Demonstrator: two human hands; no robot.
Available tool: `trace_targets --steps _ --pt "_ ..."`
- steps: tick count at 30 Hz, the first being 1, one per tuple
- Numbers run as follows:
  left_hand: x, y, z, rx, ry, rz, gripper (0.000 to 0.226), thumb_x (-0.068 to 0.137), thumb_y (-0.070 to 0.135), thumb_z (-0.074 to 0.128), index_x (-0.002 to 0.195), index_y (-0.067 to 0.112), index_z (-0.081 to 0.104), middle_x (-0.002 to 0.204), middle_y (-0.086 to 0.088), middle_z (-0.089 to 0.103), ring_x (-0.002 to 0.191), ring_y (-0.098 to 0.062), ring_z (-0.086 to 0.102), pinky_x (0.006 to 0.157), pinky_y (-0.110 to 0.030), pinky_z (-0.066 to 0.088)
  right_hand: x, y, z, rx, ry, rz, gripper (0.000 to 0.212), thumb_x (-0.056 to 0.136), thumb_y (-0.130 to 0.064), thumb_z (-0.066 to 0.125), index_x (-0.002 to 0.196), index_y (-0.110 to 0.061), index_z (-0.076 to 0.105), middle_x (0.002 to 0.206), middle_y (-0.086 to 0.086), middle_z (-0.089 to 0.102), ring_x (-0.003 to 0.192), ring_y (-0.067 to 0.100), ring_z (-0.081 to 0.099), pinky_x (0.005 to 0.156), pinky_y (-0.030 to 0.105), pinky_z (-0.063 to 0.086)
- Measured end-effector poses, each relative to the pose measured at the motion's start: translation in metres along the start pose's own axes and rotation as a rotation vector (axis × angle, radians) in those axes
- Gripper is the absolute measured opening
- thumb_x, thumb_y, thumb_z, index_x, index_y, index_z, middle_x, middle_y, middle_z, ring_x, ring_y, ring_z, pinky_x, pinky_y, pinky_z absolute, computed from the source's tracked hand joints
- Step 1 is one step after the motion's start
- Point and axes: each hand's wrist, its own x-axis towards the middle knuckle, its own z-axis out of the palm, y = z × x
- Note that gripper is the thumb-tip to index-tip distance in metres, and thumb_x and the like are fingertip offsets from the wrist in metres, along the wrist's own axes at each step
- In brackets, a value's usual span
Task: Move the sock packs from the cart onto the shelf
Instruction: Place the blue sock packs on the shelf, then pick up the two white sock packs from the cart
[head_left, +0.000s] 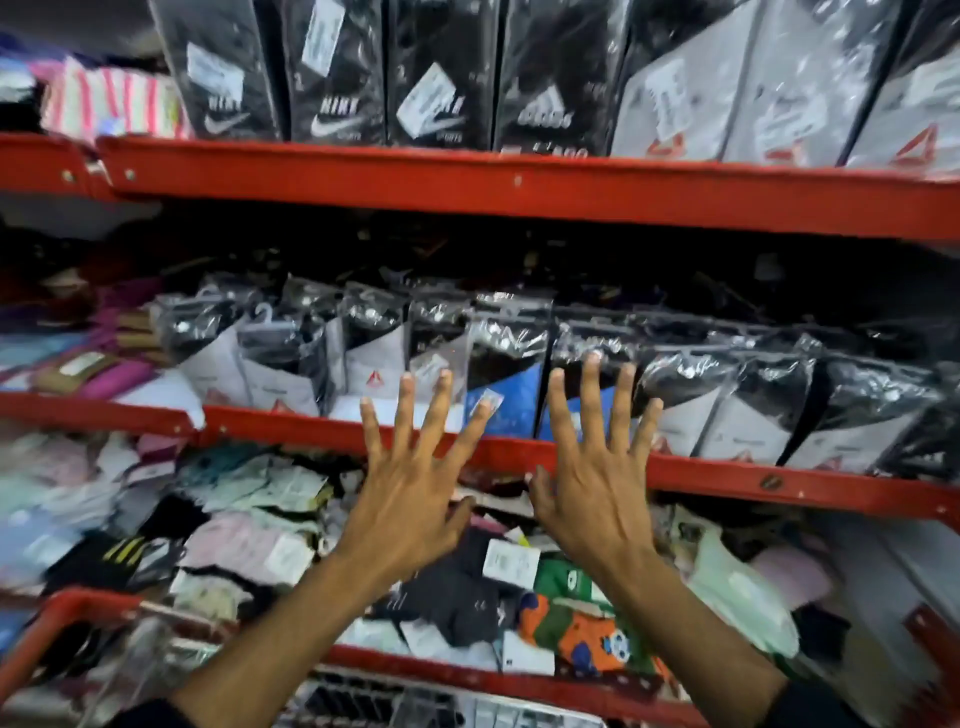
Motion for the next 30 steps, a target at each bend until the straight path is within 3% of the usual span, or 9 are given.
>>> trace_targets --steps 6,10,15,17,19,21,25,27,30 --pt "-0.139 -0.016 0.061 -0.022 -0.212 -0.150 0.097 0.085 0.058 0.062 0.162 0.030 0.011 0.171 -0.020 0.000 0.154 -0.053 -0.002 0.115 -0.081 0.009 -0.102 -0.050 0.059 0.065 -0.189 -0.063 0.099 0.075 -0.032 0.068 0.159 -0.016 0.018 0.167 0.021 0.003 0.151 0.050 -0.004 0.115 0.074 0.009" --pt "-0.224 -0.025 0.099 -0.068 -0.402 -0.258 0.081 0.092 0.065 0.039 0.162 0.030 0.016 0.170 -0.021 0.004 0.154 -0.054 0.003 0.116 -0.077 0.006 -0.166 -0.082 0.105 0.119 -0.403 -0.112 0.102 0.071 -0.030 0.068 0.159 -0.017 0.018 0.167 0.020 0.004 0.152 0.048 -0.006 0.118 0.071 0.004" --pt "-0.333 -0.025 0.162 -0.175 -0.760 -0.356 0.101 0.076 0.061 0.067 0.160 0.024 0.025 0.165 -0.028 0.021 0.148 -0.056 0.024 0.111 -0.071 0.025 -0.259 -0.119 0.163 0.213 -0.755 -0.167 0.094 0.076 -0.035 0.064 0.158 -0.013 0.023 0.167 0.020 0.011 0.153 0.047 0.005 0.118 0.069 0.015" --pt "-0.365 -0.025 0.190 -0.238 -0.896 -0.430 0.106 0.075 0.046 0.074 0.161 0.020 0.018 0.166 -0.024 0.015 0.147 -0.057 0.027 0.110 -0.073 0.033 -0.299 -0.132 0.199 0.233 -0.915 -0.174 0.090 0.078 -0.035 0.061 0.157 -0.010 0.025 0.166 0.020 0.012 0.152 0.046 0.010 0.117 0.067 0.020" --pt "-0.385 -0.026 0.214 -0.277 -1.066 -0.428 0.111 0.082 0.031 0.072 0.161 0.018 -0.004 0.169 -0.018 -0.004 0.154 -0.051 0.008 0.121 -0.069 0.020 -0.328 -0.139 0.229 0.259 -1.055 -0.190 0.090 0.082 -0.041 0.059 0.158 -0.010 0.022 0.166 0.017 0.008 0.152 0.046 0.012 0.119 0.065 0.019" --pt "-0.398 -0.030 0.242 -0.301 -1.286 -0.382 0.114 0.087 0.028 0.073 0.160 0.019 -0.013 0.171 -0.016 -0.008 0.156 -0.045 -0.003 0.124 -0.063 0.009 -0.356 -0.147 0.265 0.246 -1.225 -0.216 0.092 0.085 -0.045 0.058 0.159 -0.009 0.016 0.166 0.016 0.003 0.152 0.047 0.012 0.120 0.064 0.018" --pt "-0.417 -0.035 0.298 -0.282 -1.455 -0.268 0.109 0.081 0.022 0.079 0.161 0.011 0.005 0.166 -0.020 0.020 0.152 -0.046 0.018 0.118 -0.066 0.026 -0.392 -0.162 0.324 0.215 -1.419 -0.258 0.094 0.084 -0.041 0.065 0.157 -0.004 0.020 0.164 0.024 0.019 0.148 0.048 0.024 0.115 0.069 0.025" --pt "-0.422 -0.037 0.322 -0.294 -1.497 -0.203 0.101 0.075 0.017 0.081 0.156 0.010 0.022 0.153 -0.017 0.040 0.143 -0.043 0.034 0.111 -0.062 0.038 -0.405 -0.165 0.354 0.177 -1.628 -0.278 0.102 0.084 -0.043 0.067 0.159 -0.009 0.007 0.166 0.018 0.015 0.151 0.041 0.018 0.120 0.061 0.020" --pt "-0.428 -0.040 0.349 -0.354 -1.549 -0.131 0.093 0.068 0.014 0.085 0.148 0.014 0.037 0.139 -0.013 0.056 0.132 -0.036 0.050 0.106 -0.055 0.044 -0.412 -0.171 0.381 0.285 -1.865 -0.130 0.109 0.083 -0.032 0.078 0.159 -0.010 0.004 0.156 0.009 0.044 0.137 0.031 0.048 0.110 0.041 0.044"
